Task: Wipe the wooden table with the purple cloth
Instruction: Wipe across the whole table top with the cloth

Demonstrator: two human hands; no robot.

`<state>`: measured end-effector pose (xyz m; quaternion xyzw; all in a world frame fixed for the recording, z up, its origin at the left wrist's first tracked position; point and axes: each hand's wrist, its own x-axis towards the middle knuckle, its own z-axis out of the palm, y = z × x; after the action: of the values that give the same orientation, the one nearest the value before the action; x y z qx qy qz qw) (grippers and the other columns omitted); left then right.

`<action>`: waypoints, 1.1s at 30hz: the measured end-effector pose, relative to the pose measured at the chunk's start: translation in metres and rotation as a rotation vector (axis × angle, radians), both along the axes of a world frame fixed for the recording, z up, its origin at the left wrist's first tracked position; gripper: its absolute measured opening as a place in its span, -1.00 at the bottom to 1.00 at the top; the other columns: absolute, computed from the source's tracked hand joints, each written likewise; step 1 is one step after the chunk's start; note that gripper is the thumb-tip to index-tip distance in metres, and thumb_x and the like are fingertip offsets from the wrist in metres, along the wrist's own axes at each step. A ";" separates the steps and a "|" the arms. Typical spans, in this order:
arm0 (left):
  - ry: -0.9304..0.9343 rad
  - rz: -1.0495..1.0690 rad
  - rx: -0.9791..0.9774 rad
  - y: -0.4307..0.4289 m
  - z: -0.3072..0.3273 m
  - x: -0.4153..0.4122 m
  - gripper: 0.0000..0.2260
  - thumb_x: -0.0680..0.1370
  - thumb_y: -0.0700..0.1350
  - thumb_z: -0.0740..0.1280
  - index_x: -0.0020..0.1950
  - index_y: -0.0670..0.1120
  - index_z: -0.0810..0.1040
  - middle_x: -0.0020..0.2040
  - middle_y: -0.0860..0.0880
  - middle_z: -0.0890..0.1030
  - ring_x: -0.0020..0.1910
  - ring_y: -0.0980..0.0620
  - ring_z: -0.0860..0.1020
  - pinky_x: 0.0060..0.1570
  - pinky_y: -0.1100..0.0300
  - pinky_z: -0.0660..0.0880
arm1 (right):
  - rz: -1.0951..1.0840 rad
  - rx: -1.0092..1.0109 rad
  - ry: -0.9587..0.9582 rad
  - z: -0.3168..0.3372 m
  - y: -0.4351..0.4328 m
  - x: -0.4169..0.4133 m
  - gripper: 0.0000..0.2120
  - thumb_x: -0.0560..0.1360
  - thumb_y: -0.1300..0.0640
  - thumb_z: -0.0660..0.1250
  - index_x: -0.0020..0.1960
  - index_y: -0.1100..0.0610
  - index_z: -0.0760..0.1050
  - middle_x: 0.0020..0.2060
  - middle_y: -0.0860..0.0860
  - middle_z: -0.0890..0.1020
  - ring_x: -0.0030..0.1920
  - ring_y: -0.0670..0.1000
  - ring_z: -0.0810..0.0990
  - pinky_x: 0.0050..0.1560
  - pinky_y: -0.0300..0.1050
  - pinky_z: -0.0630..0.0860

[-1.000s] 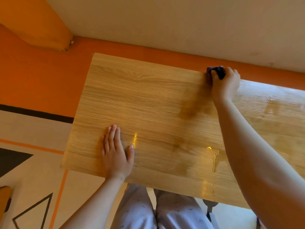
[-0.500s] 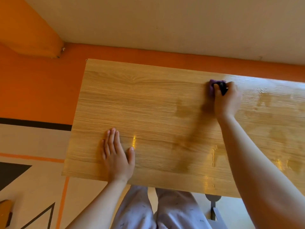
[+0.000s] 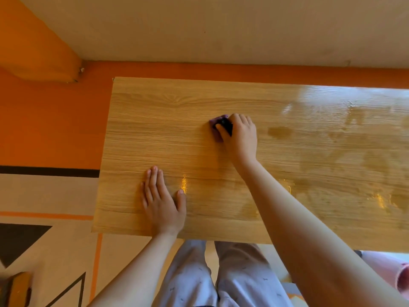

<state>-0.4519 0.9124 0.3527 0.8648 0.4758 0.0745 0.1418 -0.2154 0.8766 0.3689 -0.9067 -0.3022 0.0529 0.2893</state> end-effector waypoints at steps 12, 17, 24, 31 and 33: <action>-0.022 -0.003 0.029 0.001 -0.004 -0.002 -0.40 0.51 0.06 0.12 0.48 -0.23 0.26 0.52 -0.15 0.26 0.53 -0.10 0.14 0.50 -0.08 0.01 | -0.519 -0.126 0.015 0.008 -0.116 0.072 -0.77 0.48 0.09 0.31 0.01 0.25 0.44 0.03 0.19 0.55 0.08 0.18 0.44 0.08 0.01 0.33; -0.010 -0.012 0.036 0.001 -0.004 -0.002 -0.39 0.50 0.05 0.13 0.49 -0.23 0.24 0.52 -0.15 0.25 0.53 -0.10 0.14 0.50 -0.08 0.01 | -0.262 -0.032 0.054 0.007 -0.048 0.002 -0.77 0.46 0.04 0.35 -0.04 0.21 0.47 -0.06 0.16 0.57 0.01 0.17 0.47 -0.01 0.00 0.34; -0.016 -0.020 0.041 0.001 -0.004 -0.003 -0.39 0.51 0.06 0.13 0.48 -0.24 0.24 0.52 -0.16 0.25 0.53 -0.10 0.13 0.51 -0.08 0.00 | -0.163 -0.058 -0.058 0.001 -0.047 -0.026 -0.73 0.51 -0.05 0.29 -0.03 0.17 0.49 -0.07 0.06 0.60 -0.01 0.10 0.50 -0.04 -0.07 0.31; -0.029 -0.025 0.037 0.001 -0.004 -0.003 -0.39 0.52 0.07 0.12 0.48 -0.25 0.23 0.52 -0.17 0.24 0.54 -0.11 0.12 0.51 -0.08 -0.02 | -0.520 -0.166 -0.039 0.008 -0.151 0.036 -0.74 0.49 0.03 0.31 0.01 0.23 0.46 0.00 0.17 0.59 0.07 0.19 0.48 0.04 0.01 0.33; -0.030 -0.023 0.035 0.001 -0.004 -0.003 -0.39 0.52 0.07 0.12 0.48 -0.25 0.23 0.52 -0.17 0.24 0.54 -0.11 0.12 0.51 -0.07 -0.03 | -0.521 -0.182 -0.033 0.008 -0.154 0.042 -0.73 0.49 0.02 0.31 0.02 0.23 0.47 0.02 0.16 0.58 0.09 0.18 0.47 0.07 0.00 0.33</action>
<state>-0.4551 0.9136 0.3482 0.8714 0.4623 0.0940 0.1348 -0.1738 0.7223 0.3774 -0.9769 -0.0576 -0.0110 0.2056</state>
